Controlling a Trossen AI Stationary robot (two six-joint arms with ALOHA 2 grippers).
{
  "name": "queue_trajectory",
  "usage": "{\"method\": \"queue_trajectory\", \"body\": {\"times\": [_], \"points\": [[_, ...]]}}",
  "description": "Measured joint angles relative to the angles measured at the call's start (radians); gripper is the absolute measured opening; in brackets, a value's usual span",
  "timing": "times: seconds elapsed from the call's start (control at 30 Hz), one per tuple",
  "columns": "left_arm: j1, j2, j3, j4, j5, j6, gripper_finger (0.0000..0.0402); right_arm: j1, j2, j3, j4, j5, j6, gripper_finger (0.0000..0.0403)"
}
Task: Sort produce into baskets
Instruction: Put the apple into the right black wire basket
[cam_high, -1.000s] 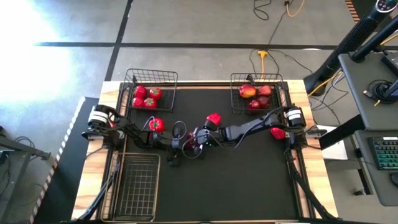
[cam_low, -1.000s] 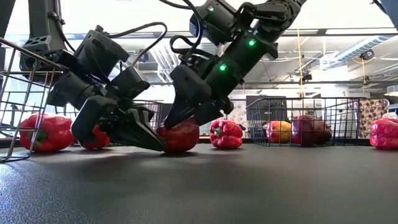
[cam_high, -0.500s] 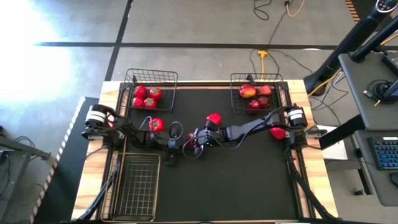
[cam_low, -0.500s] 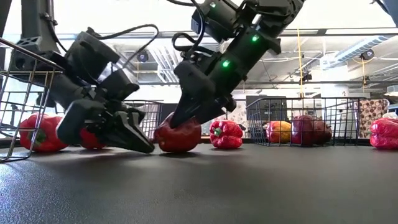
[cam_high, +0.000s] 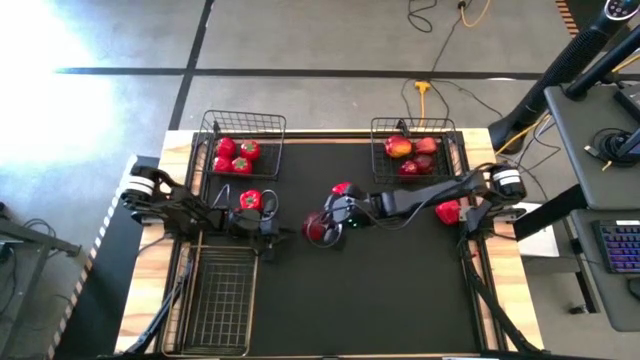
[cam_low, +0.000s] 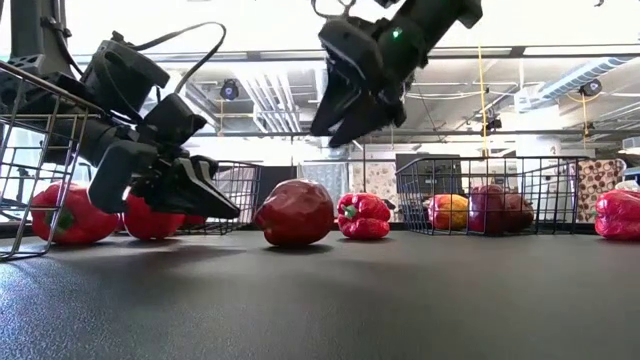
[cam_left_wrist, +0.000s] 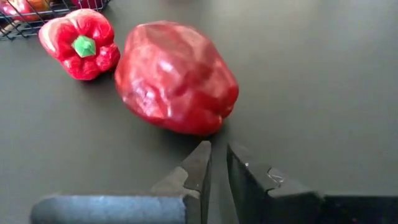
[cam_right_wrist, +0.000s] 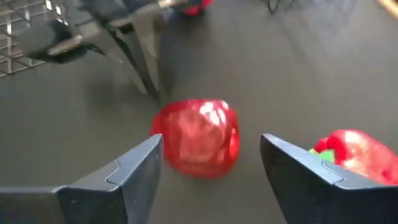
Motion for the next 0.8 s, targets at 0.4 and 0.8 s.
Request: {"method": "queue_trajectory", "body": {"times": [0.4,0.8], "points": [[0.000,0.000,0.000,0.008,0.000,0.005,0.0036,0.013,0.064,0.018,0.083,-0.037,-0.601,0.0310],[0.000,0.000,0.001,0.015,0.000,0.004,0.0036,0.019,0.259,0.290,-0.238,-0.036,-0.890,0.0373]]}}
